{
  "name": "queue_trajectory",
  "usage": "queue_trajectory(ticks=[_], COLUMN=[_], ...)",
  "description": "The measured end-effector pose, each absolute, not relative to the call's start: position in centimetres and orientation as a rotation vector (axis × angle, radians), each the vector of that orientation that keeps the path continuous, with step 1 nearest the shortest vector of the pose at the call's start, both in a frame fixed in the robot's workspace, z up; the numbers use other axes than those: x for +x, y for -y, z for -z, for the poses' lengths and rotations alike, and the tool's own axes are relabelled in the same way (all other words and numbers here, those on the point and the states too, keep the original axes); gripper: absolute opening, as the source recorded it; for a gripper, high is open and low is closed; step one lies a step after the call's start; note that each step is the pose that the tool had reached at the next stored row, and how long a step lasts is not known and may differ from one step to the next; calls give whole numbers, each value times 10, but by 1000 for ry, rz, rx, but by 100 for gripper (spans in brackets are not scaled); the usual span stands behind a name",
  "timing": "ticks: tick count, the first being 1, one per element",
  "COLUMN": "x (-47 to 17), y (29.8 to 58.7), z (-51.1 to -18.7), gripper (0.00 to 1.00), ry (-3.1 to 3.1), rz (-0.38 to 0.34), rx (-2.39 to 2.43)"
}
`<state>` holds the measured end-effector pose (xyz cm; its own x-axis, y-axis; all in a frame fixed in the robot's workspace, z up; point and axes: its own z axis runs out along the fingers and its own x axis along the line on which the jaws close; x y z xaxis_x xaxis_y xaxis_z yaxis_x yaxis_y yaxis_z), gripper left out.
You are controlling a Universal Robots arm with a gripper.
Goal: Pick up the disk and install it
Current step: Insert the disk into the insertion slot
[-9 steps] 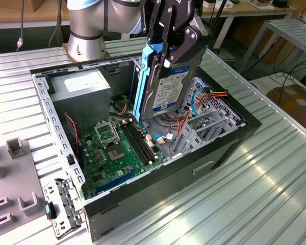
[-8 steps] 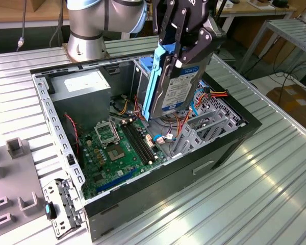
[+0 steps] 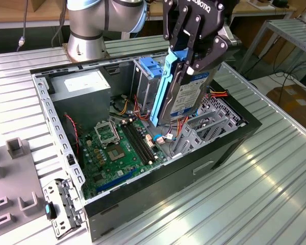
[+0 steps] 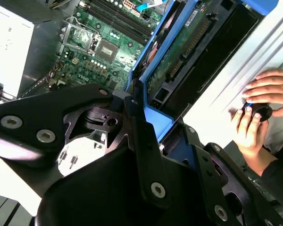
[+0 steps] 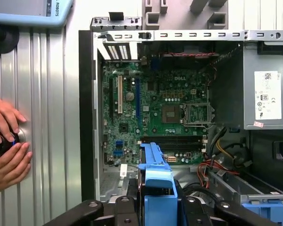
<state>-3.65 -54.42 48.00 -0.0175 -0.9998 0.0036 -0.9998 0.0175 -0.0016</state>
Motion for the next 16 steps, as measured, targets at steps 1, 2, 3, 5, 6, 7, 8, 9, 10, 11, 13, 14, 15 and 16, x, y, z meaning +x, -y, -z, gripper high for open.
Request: queue_trajectory(ticks=[1, 2, 3, 5, 6, 7, 8, 9, 10, 11, 13, 14, 15, 16], x=[-35, -33, -32, -29, -27, -24, -20, -17, -15, -12, -7, -6, -4, -4], y=[545, 546, 548, 550, 551, 553, 554, 555, 555, 556, 557, 557, 557, 557], z=[-480, -480, -480, -479, -479, -479, -479, -479, -479, -478, -478, -478, -478, -478], gripper=[37, 37, 37, 37, 37, 37, 37, 37, 37, 37, 37, 37, 37, 37], ry=[2240, 2240, 2240, 2240, 2240, 2240, 2240, 2240, 2240, 2240, 2240, 2240, 2240, 2239], rz=[-6, -6, -6, -6, -6, -6, -6, -6, -6, -6, -6, -6, -6, -6], rx=[2201, 2201, 2201, 2201, 2201, 2201, 2201, 2201, 2201, 2201, 2201, 2201, 2201, 2201])
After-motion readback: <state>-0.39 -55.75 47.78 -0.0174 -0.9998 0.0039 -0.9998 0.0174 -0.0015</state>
